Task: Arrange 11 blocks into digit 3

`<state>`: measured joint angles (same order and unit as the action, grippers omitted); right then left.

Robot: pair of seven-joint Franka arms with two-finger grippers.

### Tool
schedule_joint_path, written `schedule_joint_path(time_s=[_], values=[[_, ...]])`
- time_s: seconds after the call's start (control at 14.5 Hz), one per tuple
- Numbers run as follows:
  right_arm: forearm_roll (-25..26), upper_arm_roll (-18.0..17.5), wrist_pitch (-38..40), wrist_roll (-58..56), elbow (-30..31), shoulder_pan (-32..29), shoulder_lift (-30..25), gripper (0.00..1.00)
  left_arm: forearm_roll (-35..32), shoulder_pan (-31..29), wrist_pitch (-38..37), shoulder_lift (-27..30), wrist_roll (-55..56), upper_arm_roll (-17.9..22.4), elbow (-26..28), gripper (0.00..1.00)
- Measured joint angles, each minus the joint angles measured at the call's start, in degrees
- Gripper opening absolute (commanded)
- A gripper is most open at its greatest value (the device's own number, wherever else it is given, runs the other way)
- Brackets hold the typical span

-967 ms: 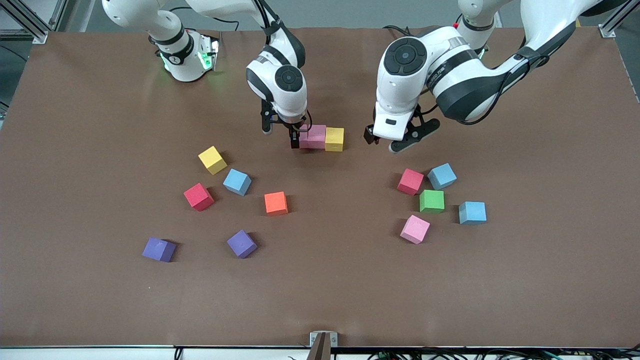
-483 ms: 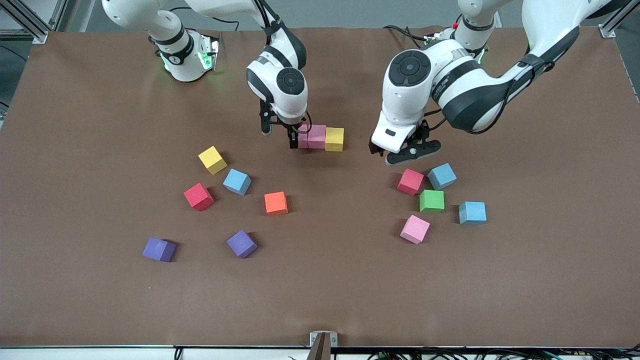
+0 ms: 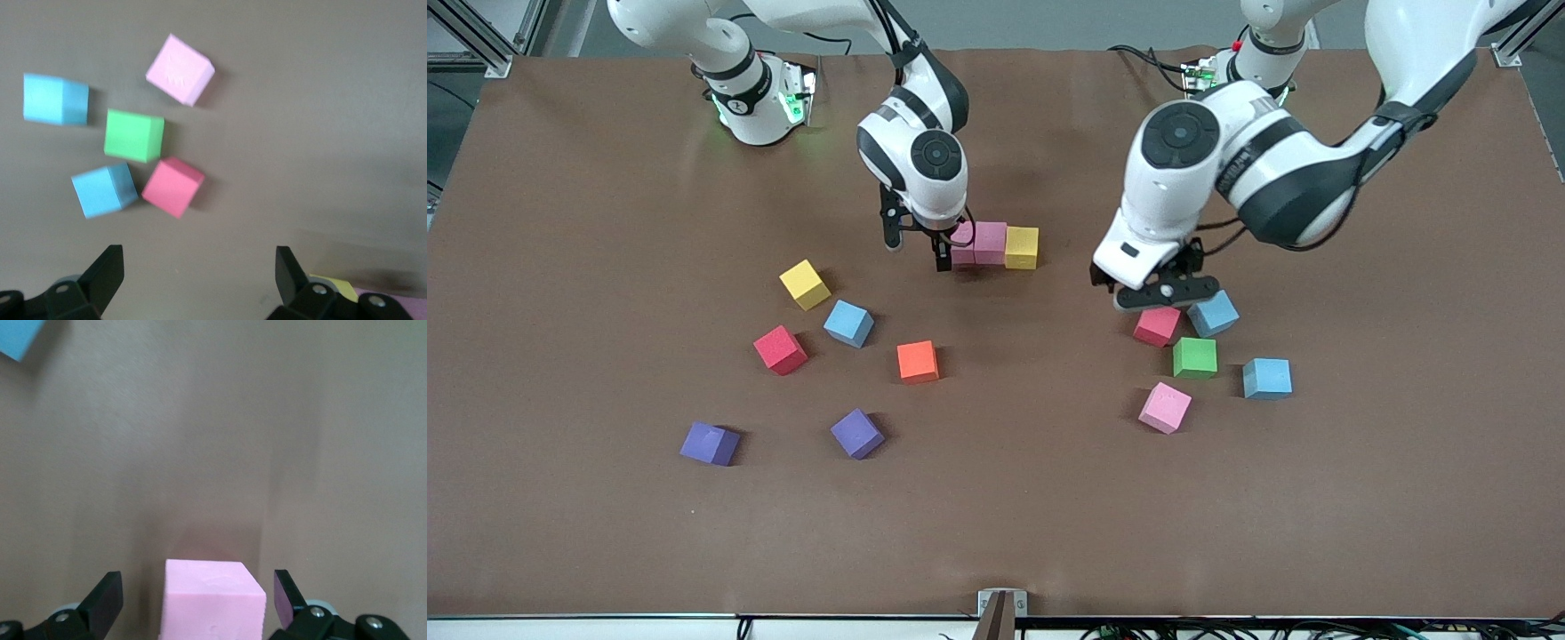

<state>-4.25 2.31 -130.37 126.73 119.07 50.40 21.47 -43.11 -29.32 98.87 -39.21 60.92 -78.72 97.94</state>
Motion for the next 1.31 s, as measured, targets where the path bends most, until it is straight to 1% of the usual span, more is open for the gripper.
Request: schedule_joint_path(time_s=[0.21,0.35,0.48,0.69,0.83,1.04,1.1,1.17,1.31], values=[[0.00,0.10,2.86,-5.48,-0.06,-2.83,-2.48,1.00,0.86,0.85,1.22,-0.02,-3.73,3.75,-3.54,1.00],[0.03,0.19,3.59,-9.76,-0.04,-4.45,-3.59,1.00,3.54,3.64,1.30,0.30,-5.55,7.79,-6.37,1.00],[0.32,0.36,3.61,-14.38,-0.01,-6.35,-3.93,1.00,7.08,7.51,1.47,1.80,-8.05,13.47,-8.69,1.00],[1.35,0.54,3.75,-23.23,0.35,-10.73,-4.92,1.00,13.71,12.45,3.54,6.26,-13.95,22.53,-10.35,1.00],[1.42,0.62,4.00,-32.13,1.75,-14.02,-6.70,1.00,18.75,14.79,4.79,9.77,-20.01,29.18,-10.65,1.00],[1.50,0.72,4.08,-47.06,5.84,-19.90,-10.86,1.00,26.45,19.48,5.78,14.40,-28.92,40.17,-10.69,1.00],[1.51,0.74,4.01,-51.00,7.27,-21.80,-12.05,1.00,27.94,20.75,5.81,15.36,-30.84,42.78,-10.69,1.00],[1.51,0.75,3.52,-53.98,8.62,-23.11,-12.87,1.00,28.80,21.61,5.85,15.99,-32.21,44.54,-10.68,1.00],[1.53,0.72,0.73,-58.25,11.74,-23.93,-14.13,1.00,29.24,22.38,6.16,16.54,-34.30,46.58,-10.61,1.00]])
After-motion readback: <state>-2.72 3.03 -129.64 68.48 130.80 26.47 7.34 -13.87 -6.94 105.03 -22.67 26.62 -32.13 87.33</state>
